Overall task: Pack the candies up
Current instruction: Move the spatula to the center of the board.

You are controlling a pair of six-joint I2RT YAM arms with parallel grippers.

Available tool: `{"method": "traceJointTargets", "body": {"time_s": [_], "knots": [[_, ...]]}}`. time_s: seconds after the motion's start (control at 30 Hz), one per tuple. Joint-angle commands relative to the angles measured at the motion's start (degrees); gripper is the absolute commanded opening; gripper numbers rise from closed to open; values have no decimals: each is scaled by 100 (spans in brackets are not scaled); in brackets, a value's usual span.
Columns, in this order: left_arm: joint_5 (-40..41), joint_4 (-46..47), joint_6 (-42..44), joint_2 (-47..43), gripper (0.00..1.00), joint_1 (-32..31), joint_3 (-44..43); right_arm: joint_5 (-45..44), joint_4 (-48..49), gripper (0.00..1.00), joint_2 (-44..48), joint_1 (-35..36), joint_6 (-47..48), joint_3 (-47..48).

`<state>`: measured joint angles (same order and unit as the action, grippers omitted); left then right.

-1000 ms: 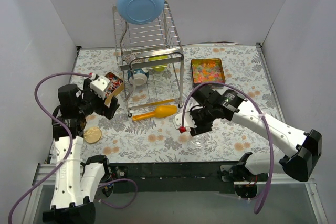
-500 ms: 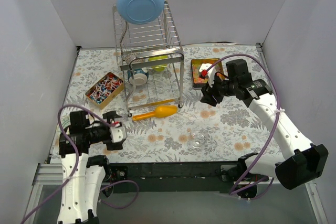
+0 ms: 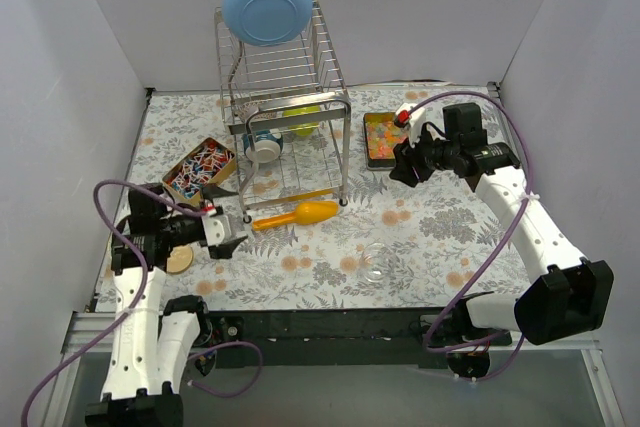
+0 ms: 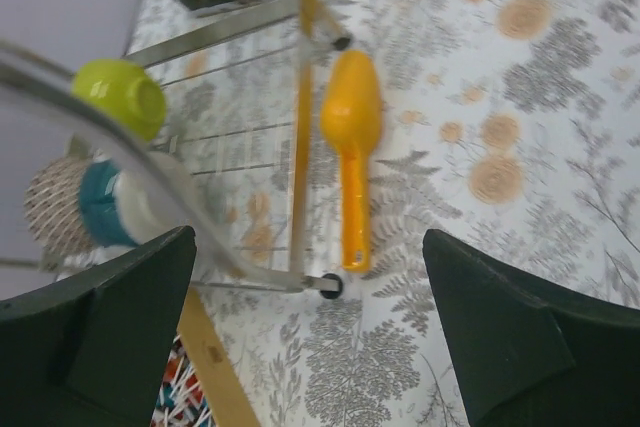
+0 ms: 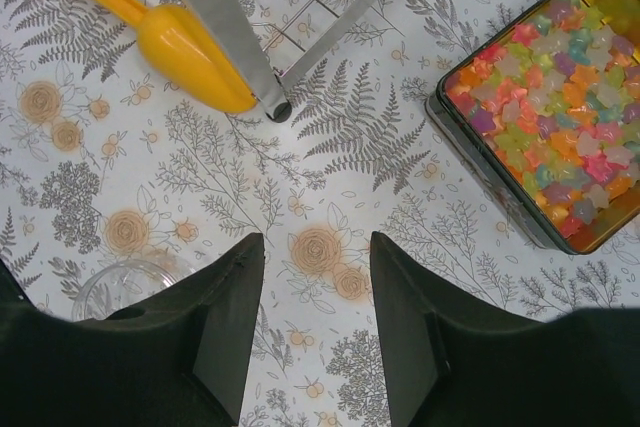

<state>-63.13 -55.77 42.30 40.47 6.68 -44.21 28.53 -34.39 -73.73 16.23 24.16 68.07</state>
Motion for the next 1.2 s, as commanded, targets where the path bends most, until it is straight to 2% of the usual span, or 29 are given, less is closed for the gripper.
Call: {"method": "traceJointTargets", "body": {"time_s": [0.0,0.03,0.07,0.13,0.17,0.2,0.23,0.3,0.33,0.4,0.47,0.53,0.63,0.67,0.7,0.77,0.87,0.97,1.0,1.1,1.13,1.17], "knots": [[939,2252,-3575,-162,98,9,-466,-234,345,55,69,-49,-227,338],[1883,2420,-3954,-66,98,18,-518,-426,406,55,78,-58,-402,338],[2275,2578,-4706,30,98,18,-667,-558,485,56,105,-67,-482,347],[2996,2597,-5308,364,95,18,-869,-970,644,59,158,-76,-675,399],[3061,2606,-5599,426,90,9,-1036,-1086,644,61,158,-93,-867,434],[3114,2606,-6289,436,88,0,-1072,-1191,618,62,149,-111,-956,478],[3132,2571,-6600,410,86,-61,-1099,-1471,557,64,131,-120,-1062,592],[3044,2510,-7093,191,98,-210,-854,-1640,504,69,79,-172,-1405,663],[3496,2710,-7252,-176,98,-472,-609,-1501,495,69,79,-207,-1440,637],[4462,3000,-7935,-372,98,-893,-150,-1439,495,69,61,-208,-1476,585],[5735,2923,-8333,126,98,-1361,-324,-1368,442,69,0,-208,-1493,602],[5970,2870,-8807,583,98,-1432,-869,-1342,451,69,-9,-217,-1441,619],[5613,3394,-8810,498,98,-1467,-1073,-1534,530,69,34,-217,-1283,585],[5288,3580,-8644,193,98,-1476,-994,-1596,600,70,95,-217,-1256,506],[4554,3721,-8495,33,98,-1485,-898,-1692,635,70,131,-217,-1204,462],[4153,3793,-7932,-336,95,-1599,-608,-1772,671,71,192,-225,-1177,330],[4808,3705,-7545,-426,94,-1897,-422,-1939,653,71,245,-234,-1168,268],[5670,3504,-7797,-110,98,-1986,-719,-1003,215,70,281,-217,-608,539],[5846,3407,-7921,39,98,-1986,-808,-425,31,70,289,-182,-423,671],[6847,3055,-8543,14,98,-1986,-950,-269,-541,70,377,615,674,629],[7206,2846,-8755,-21,98,-1986,-958,-356,-751,71,403,1358,947,550],[7323,2730,-8922,-74,98,-1960,-932,-444,-814,71,456,1731,1385,462]]}}
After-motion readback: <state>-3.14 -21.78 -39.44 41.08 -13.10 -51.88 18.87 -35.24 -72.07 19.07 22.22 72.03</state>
